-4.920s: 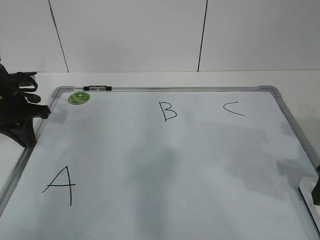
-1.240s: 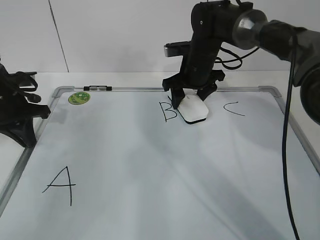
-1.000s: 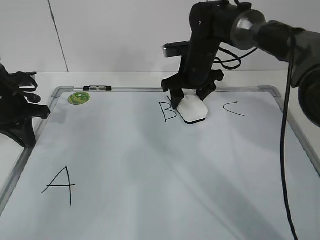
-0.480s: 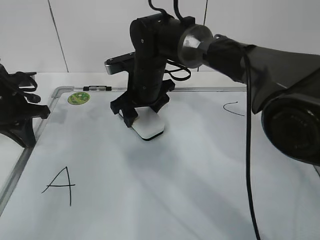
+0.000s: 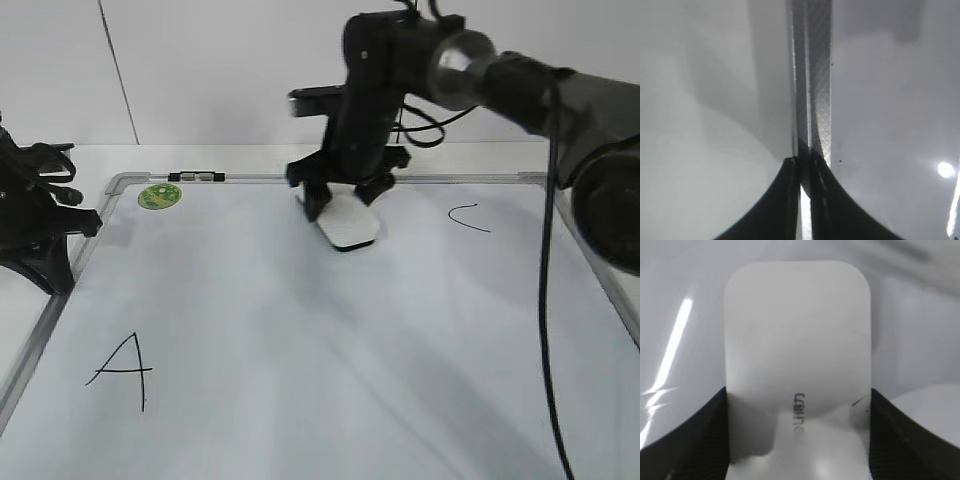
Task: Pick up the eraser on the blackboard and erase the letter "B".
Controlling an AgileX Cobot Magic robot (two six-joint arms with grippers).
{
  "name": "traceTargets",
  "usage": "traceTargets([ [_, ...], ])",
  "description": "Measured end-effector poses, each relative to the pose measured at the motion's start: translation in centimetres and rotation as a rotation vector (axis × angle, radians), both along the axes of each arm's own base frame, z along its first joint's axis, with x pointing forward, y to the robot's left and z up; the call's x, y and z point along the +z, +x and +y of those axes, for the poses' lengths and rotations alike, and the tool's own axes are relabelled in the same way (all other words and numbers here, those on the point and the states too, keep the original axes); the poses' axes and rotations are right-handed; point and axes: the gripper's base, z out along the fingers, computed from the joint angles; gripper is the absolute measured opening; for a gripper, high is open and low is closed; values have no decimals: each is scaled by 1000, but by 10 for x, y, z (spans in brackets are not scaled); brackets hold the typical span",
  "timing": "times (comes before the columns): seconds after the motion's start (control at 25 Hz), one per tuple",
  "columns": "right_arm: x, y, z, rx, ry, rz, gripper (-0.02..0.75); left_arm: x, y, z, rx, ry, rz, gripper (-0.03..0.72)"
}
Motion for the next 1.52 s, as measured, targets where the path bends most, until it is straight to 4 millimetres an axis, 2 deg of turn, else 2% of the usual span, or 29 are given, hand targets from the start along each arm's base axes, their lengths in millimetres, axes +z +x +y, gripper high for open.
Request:
traceTargets([
  [0.08, 1, 17, -37, -77, -9, -8, 532, 0, 0, 0, 0, 0, -2, 19],
  [0.16, 0, 25, -61, -130, -2, 12, 532, 0, 1, 0, 0, 0, -2, 19],
  [0.24, 0, 27, -67, -147, 17, 23, 532, 0, 1, 0, 2, -2, -6, 19],
  [0.36, 1, 26, -66, -145, 22, 23, 531, 0, 1, 0, 3, -3, -6, 19],
  [0.56, 1, 15, -36, -70, -32, -2, 531, 0, 0, 0, 1, -1, -1, 19],
  [0.68, 0, -3, 5, 20, -51, -18, 531, 0, 1, 0, -1, 0, 0, 19],
  [0.76, 0, -24, 41, 97, -45, -17, 531, 0, 1, 0, -1, 0, 2, 19],
  [0.84, 0, -40, 66, 150, -34, -14, 531, 0, 1, 0, 0, -2, 2, 19],
  [0.92, 0, -46, 75, 172, -31, -13, 531, 0, 1, 0, 0, -2, 2, 19],
  [1.0, 0, -47, 75, 170, -24, -9, 531, 0, 1, 0, 0, -2, 2, 19],
  [1.16, 0, -35, 59, 127, -20, -6, 531, 0, 1, 0, 1, -3, 2, 19],
  [1.24, 0, -24, 43, 84, -18, -6, 531, 0, 1, -1, 4, -7, 0, 19],
  [1.4, 1, 3, -7, -34, -17, -8, 531, 0, 1, -1, 4, -7, 0, 19],
  [1.52, 5, 9, -21, -62, -14, -13, 531, 0, 1, -1, 4, -7, 2, 18],
])
